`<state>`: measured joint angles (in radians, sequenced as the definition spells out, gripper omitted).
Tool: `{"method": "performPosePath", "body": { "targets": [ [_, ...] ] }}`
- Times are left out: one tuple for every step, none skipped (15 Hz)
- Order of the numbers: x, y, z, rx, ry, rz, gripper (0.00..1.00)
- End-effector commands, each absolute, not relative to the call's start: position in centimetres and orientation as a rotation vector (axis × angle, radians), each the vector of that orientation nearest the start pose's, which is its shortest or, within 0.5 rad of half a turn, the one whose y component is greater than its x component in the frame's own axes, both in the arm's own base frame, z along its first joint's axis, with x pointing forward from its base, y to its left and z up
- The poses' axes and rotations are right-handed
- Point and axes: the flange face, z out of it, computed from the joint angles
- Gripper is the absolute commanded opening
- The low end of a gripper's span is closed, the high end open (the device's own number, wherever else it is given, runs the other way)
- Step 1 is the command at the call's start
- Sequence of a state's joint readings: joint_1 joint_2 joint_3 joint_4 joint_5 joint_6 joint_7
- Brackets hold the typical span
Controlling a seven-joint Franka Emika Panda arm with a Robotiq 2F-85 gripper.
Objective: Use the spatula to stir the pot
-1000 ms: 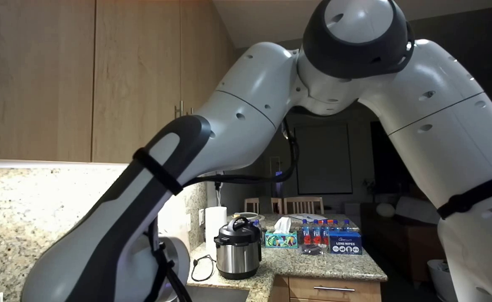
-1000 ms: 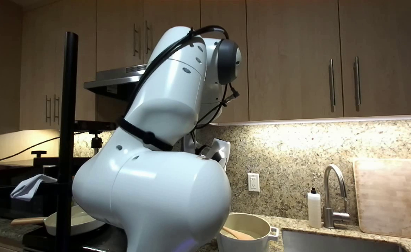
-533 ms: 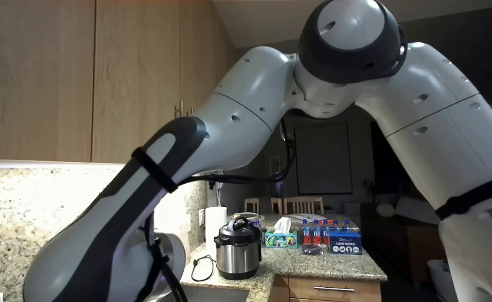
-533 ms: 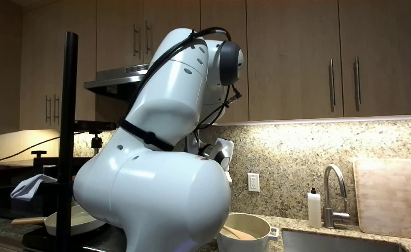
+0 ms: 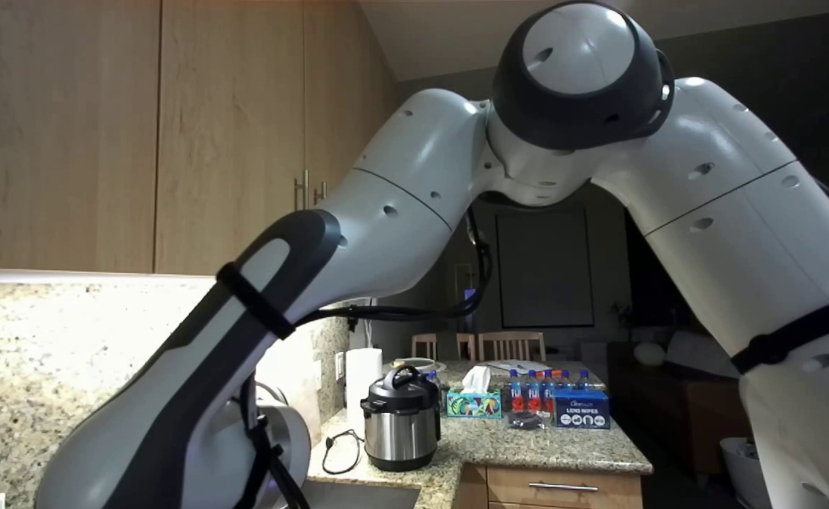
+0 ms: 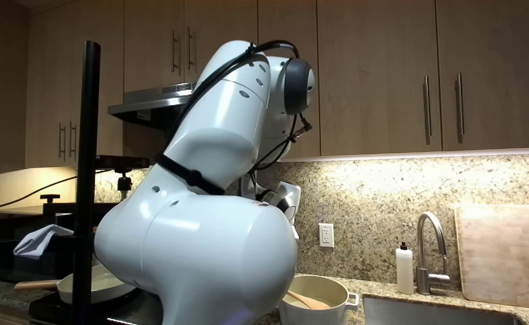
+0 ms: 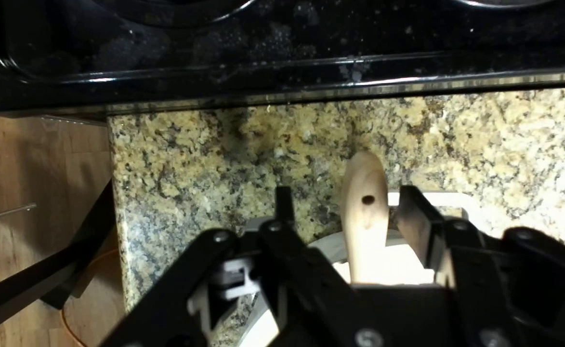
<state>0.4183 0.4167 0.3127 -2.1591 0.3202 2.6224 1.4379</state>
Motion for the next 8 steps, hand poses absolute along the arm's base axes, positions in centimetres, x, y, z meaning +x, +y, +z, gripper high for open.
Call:
{"method": "performPosePath", "body": {
  "targets": [
    [43.6, 37.9, 21.3, -2.596, 1.359, 0.372, 0.91],
    [43.9, 38.0, 21.3, -2.605, 1.341, 0.368, 0.96],
    [44.1, 38.1, 21.2, -2.610, 1.327, 0.372, 0.99],
    [44.5, 38.3, 21.3, -2.617, 1.301, 0.364, 1.00],
    [44.9, 38.5, 21.3, -2.623, 1.281, 0.360, 0.94],
    [45.3, 38.7, 21.2, -2.634, 1.255, 0.361, 0.71],
    [45.6, 38.9, 21.2, -2.638, 1.234, 0.362, 0.69],
    [46.0, 39.1, 21.0, -2.639, 1.212, 0.363, 0.64]
  ]
}}
